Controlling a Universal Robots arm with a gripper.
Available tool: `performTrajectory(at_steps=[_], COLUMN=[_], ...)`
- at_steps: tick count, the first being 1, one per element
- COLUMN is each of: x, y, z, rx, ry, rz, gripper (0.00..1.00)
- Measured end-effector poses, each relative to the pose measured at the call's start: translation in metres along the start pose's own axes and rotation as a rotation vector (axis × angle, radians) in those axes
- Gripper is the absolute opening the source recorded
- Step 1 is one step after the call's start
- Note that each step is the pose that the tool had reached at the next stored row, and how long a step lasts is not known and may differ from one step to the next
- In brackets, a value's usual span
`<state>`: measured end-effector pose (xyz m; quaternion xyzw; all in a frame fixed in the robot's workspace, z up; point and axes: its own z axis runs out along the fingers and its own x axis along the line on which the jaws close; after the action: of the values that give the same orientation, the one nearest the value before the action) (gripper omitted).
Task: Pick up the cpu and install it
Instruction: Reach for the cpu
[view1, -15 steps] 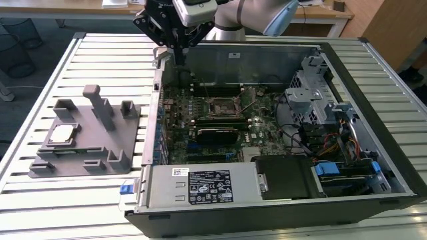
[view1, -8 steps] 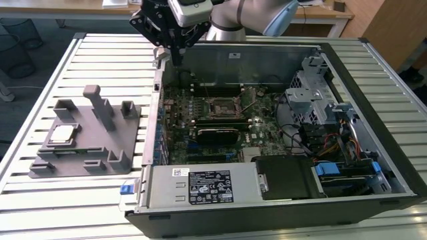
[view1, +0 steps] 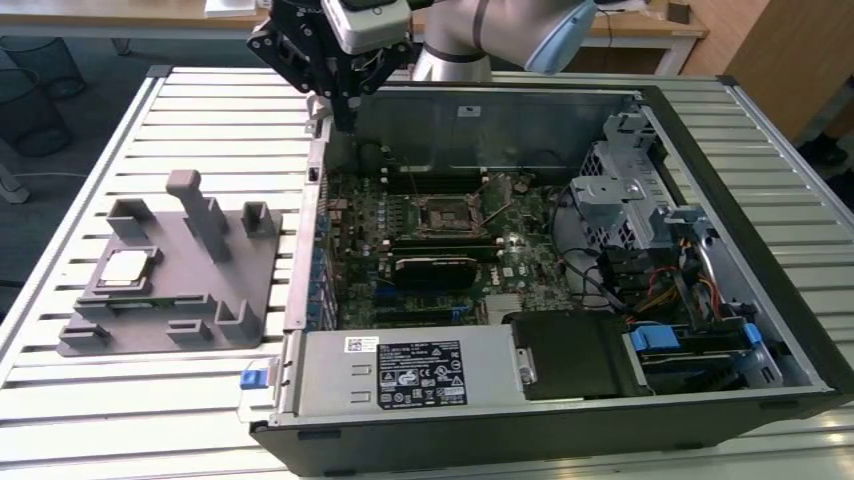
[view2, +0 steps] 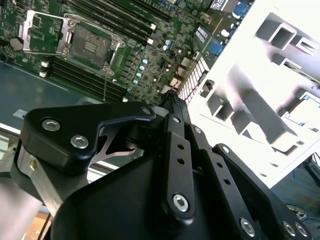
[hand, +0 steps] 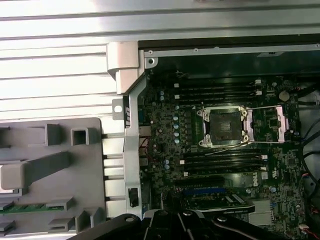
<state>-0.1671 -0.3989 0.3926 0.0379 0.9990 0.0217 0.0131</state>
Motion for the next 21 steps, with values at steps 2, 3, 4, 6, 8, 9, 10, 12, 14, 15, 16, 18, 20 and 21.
performTrajectory(at_steps=[2, 3, 4, 6, 8, 9, 10, 12, 14, 15, 16, 18, 20, 21], x=[0.0022, 0.0035, 0.0049, 0.0074, 0.0102, 0.0116, 0.0130, 0.0155, 0.0177, 0.0188, 0.0199, 0.0224, 0.0250, 0.0263], y=[-0.0002, -0.0003, -0.0004, -0.0006, -0.0008, -0.0009, -0.0010, -0.0012, -0.0013, -0.0014, -0.0015, -0.0017, -0.0019, -0.0020], z=[0.0000, -0.0001, -0.0001, -0.0001, -0.0002, -0.0002, -0.0002, -0.0003, -0.0003, -0.0003, -0.0004, -0.0004, -0.0005, -0.0005], rx=[0.0000, 0.0000, 0.0000, 0.0000, 0.0000, 0.0000, 0.0000, 0.0000, 0.0000, 0.0000, 0.0000, 0.0000, 0.0000, 0.0000], ry=[0.0000, 0.0000, 0.0000, 0.0000, 0.0001, 0.0000, 0.0000, 0.0000, 0.0000, 0.0000, 0.0000, 0.0000, 0.0000, 0.0000], rz=[0.000, 0.000, 0.000, 0.000, 0.000, 0.000, 0.000, 0.000, 0.000, 0.000, 0.000, 0.000, 0.000, 0.000], gripper=[0.11, 0.11, 0.11, 0.11, 0.11, 0.11, 0.11, 0.11, 0.11, 0.11, 0.11, 0.11, 0.11, 0.11])
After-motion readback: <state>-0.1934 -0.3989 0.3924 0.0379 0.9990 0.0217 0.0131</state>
